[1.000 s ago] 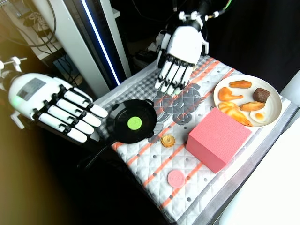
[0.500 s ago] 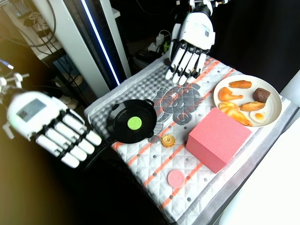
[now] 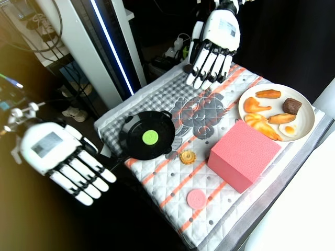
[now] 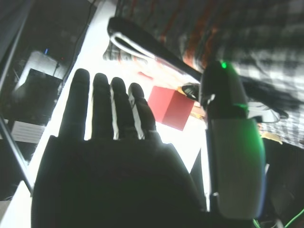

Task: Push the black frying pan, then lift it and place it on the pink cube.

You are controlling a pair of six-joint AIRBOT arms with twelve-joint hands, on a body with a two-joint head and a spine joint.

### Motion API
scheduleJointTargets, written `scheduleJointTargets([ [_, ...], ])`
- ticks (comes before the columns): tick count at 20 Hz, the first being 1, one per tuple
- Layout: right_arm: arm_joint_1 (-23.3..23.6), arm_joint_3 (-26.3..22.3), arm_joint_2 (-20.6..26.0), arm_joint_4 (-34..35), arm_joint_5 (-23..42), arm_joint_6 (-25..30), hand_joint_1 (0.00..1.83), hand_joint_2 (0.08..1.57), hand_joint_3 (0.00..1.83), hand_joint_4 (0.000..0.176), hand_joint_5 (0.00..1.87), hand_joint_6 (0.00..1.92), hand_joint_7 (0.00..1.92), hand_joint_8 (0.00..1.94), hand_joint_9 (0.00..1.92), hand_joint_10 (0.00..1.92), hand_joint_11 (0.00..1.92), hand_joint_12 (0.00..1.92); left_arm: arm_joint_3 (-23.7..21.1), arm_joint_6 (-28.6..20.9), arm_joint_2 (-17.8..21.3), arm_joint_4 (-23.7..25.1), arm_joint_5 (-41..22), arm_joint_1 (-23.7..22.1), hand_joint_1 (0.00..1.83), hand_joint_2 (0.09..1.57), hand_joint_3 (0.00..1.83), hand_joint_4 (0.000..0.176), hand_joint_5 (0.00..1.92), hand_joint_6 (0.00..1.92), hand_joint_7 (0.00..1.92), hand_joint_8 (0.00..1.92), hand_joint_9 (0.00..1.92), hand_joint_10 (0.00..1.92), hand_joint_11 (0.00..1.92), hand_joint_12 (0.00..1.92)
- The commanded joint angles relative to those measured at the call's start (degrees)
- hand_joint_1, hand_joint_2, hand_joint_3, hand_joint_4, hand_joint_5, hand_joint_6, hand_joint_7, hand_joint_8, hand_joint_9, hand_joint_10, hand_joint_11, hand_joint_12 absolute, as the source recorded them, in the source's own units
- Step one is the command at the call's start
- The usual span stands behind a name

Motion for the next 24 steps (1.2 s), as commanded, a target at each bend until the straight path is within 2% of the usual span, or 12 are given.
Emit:
scheduleJointTargets([
  [1, 1.6, 1.1, -0.5, 0.3, 2.7, -1.0, 0.73, 1.12, 0.0, 0.0, 0.0, 0.0, 0.0, 0.0, 0.0, 0.0, 0.0, 0.0, -0.2, 0.4, 0.6, -2.7, -4.2, 0.0, 0.83, 1.24, 0.45, 0.0, 0.58, 0.18, 0.58, 0.01, 0.18, 0.76, 0.0, 1.18],
  [6, 8.4, 5.2, -5.0, 0.7, -5.2, -6.3, 0.73, 1.12, 0.01, 0.0, 0.0, 0.0, 0.0, 0.0, 0.0, 0.0, 0.0, 0.23, -0.3, 1.2, 0.9, -4.0, -4.5, 0.9, 0.86, 1.1, 0.68, 0.0, 0.6, 0.17, 0.59, 0.01, 0.22, 0.7, 0.0, 1.24],
  [9, 12.7, 8.1, -8.6, 2.0, -10.3, -10.5, 0.72, 1.14, 0.0, 0.0, 0.01, 0.0, 0.02, 0.01, 0.03, 0.01, 0.02, 0.03, -0.3, 1.2, 1.1, -4.7, -4.7, 1.7, 0.84, 1.1, 0.72, 0.0, 0.61, 0.22, 0.61, 0.01, 0.24, 0.73, 0.0, 1.3],
  [11, 14.4, 9.1, -10.3, 4.0, -12.1, -14.4, 0.76, 1.15, 0.0, 0.0, 0.15, 0.02, 0.17, 0.01, 0.15, 0.04, 0.0, 0.56, -0.3, 1.5, 1.1, -5.3, -4.8, 1.8, 0.88, 1.15, 0.6, 0.0, 0.56, 0.29, 0.57, 0.0, 0.23, 0.66, 0.0, 1.15],
  [12, 14.9, 9.9, -11.3, 4.5, -12.8, -15.0, 0.81, 1.17, 0.0, 0.0, 0.23, 0.63, 0.44, 0.15, 0.24, 0.46, 0.0, 1.26, -0.3, 1.7, 1.1, -5.5, -5.0, 1.8, 0.91, 1.14, 0.55, 0.0, 0.61, 0.26, 0.59, 0.01, 0.3, 0.59, 0.0, 1.1],
  [13, 15.0, 10.3, -11.8, 4.9, -12.9, -15.0, 0.81, 1.17, 0.0, 0.0, 0.23, 0.63, 0.44, 0.15, 0.24, 0.46, 0.0, 1.26, -0.3, 1.7, 1.1, -5.6, -5.1, 1.9, 0.91, 1.14, 0.55, 0.0, 0.61, 0.26, 0.59, 0.01, 0.3, 0.59, 0.0, 1.1],
  [14, 15.1, 10.9, -12.6, 5.6, -13.0, -15.0, 0.89, 1.18, 0.0, 0.0, 0.26, 1.18, 0.44, 0.78, 0.25, 1.09, 0.0, 1.65, -0.3, 1.7, 1.1, -5.6, -5.1, 1.9, 0.95, 1.12, 0.58, 0.0, 0.62, 0.23, 0.58, 0.0, 0.29, 0.58, 0.0, 1.06],
  [15, 15.1, 11.2, -13.0, 6.2, -13.0, -15.0, 1.0, 1.34, 0.01, 0.004, 0.42, 1.62, 0.56, 1.5, 0.31, 1.7, 0.08, 1.87, -0.3, 1.8, 1.1, -5.8, -5.1, 2.0, 0.98, 1.11, 0.58, 0.0, 0.61, 0.22, 0.57, 0.0, 0.28, 0.57, 0.0, 1.01],
  [16, 15.2, 11.4, -13.4, 6.5, -13.0, -15.0, 1.02, 1.38, 0.01, 0.01, 0.45, 1.72, 0.58, 1.67, 0.41, 1.88, 0.28, 1.91, -0.3, 2.1, 1.1, -6.3, -5.2, 2.3, 1.02, 1.08, 0.57, 0.0, 0.61, 0.21, 0.56, 0.0, 0.27, 0.55, 0.0, 0.97],
  [19, 15.2, 11.5, -14.0, 7.2, -12.6, -15.0, 0.98, 1.36, 0.0, 0.0, 0.55, 1.67, 0.76, 1.91, 0.98, 1.92, 1.07, 1.92, -0.3, 3.1, 1.2, -7.8, -5.6, 3.0, 0.91, 1.14, 0.55, 0.0, 0.61, 0.19, 0.55, 0.0, 0.27, 0.53, 0.0, 0.94],
  [20, 15.2, 11.5, -14.1, 7.5, -12.4, -15.0, 1.06, 1.32, 0.0, 0.0, 0.73, 1.87, 0.9, 1.93, 1.15, 1.92, 1.27, 1.92, -0.3, 3.1, 1.2, -7.9, -5.6, 3.0, 0.88, 1.16, 0.51, 0.0, 0.6, 0.18, 0.53, 0.0, 0.27, 0.53, 0.0, 0.91],
  [24, 13.9, 11.2, -14.8, 9.2, -9.1, -13.9, 1.45, 1.28, 0.0, 0.0, 1.37, 1.92, 1.58, 1.94, 1.67, 1.92, 1.7, 1.92, -0.3, 5.0, 1.4, -10.9, -6.2, 4.3, 0.93, 1.24, 0.28, 0.0, 0.56, 0.22, 0.52, 0.01, 0.24, 0.58, 0.0, 0.9],
])
